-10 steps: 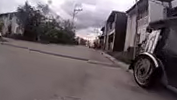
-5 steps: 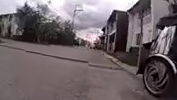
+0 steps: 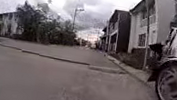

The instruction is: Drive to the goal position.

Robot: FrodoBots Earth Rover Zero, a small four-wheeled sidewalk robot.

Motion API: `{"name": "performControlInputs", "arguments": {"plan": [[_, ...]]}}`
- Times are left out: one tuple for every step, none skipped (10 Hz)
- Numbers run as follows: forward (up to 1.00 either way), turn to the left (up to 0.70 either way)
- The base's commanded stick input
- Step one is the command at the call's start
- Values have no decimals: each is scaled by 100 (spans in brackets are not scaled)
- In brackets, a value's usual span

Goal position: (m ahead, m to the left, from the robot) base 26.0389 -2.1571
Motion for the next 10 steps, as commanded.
{"name": "performControlInputs", "arguments": {"plan": [[70,9],[70,29],[70,35],[70,35],[70,35],[70,35],[70,11],[70,4],[70,0],[70,0]]}}
